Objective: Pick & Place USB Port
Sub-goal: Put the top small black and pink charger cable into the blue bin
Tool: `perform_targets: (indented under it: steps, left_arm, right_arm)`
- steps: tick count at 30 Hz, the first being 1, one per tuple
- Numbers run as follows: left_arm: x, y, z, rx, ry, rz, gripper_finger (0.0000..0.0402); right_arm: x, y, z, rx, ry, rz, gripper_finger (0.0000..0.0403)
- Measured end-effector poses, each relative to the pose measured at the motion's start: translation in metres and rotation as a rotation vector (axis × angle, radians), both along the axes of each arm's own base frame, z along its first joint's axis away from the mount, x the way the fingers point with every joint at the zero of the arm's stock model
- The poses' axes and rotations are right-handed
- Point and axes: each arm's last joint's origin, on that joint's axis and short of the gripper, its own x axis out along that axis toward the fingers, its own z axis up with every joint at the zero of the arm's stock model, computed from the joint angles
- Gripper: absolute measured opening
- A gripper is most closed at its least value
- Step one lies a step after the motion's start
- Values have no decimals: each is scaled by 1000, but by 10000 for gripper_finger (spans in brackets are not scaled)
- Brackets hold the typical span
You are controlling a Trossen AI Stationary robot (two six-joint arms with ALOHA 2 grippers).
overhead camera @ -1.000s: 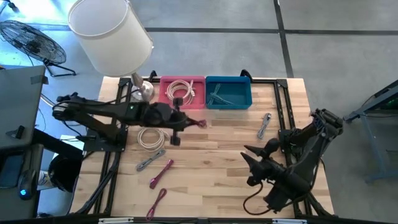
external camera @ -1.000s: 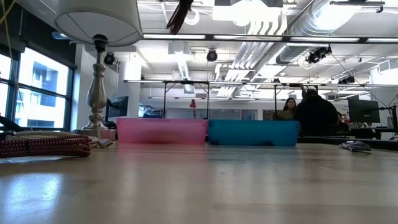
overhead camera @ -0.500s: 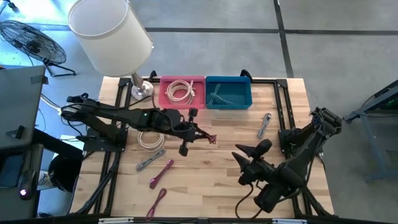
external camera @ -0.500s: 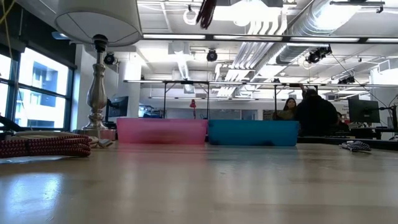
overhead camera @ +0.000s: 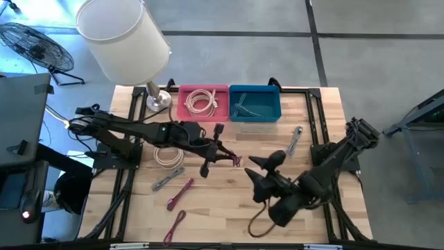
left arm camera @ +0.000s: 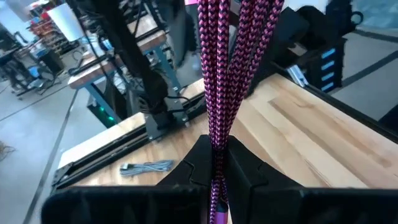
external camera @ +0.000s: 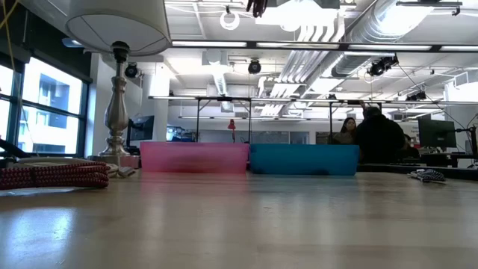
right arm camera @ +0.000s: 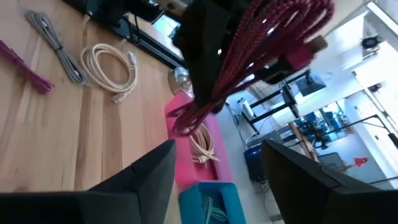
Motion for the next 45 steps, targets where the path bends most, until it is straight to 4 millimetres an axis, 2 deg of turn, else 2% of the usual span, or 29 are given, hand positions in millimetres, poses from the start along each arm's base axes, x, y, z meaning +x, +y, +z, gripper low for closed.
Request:
perform_targets:
  steps: [8, 18, 22, 27, 28, 32, 36, 41, 45]
  left_arm:
    - [-2, 0, -25, -4, -4, -28, 13]
    - [-2, -1, -26, 28, -34, -63, 13]
    - [-2, -2, -26, 28, -29, -82, 13]
    - [-2, -2, -26, 29, -26, -80, 13]
    - [-2, -2, -26, 29, -25, -80, 13]
    - [-2, -1, -26, 30, -24, -71, 15]
    - [-2, -1, -27, 32, -21, -58, 59]
    - [-4, 2, -25, 55, -13, 41, 126]
    - [-15, 7, -18, 92, 4, 132, 166]
  right_arm:
    - [28, -12, 11, 57, -5, 88, 229]
    - [48, -24, 18, 179, -20, 236, 218]
    - [50, -28, 18, 185, -25, 226, 167]
    - [50, -27, 17, 163, 1, 242, 35]
    - [50, -27, 17, 154, 9, 245, 22]
    - [49, -28, 16, 148, 8, 225, 18]
    - [48, -29, 15, 133, 13, 198, 18]
    - [45, -27, 15, 101, 18, 168, 18]
    - [36, -27, 16, 60, 23, 110, 17]
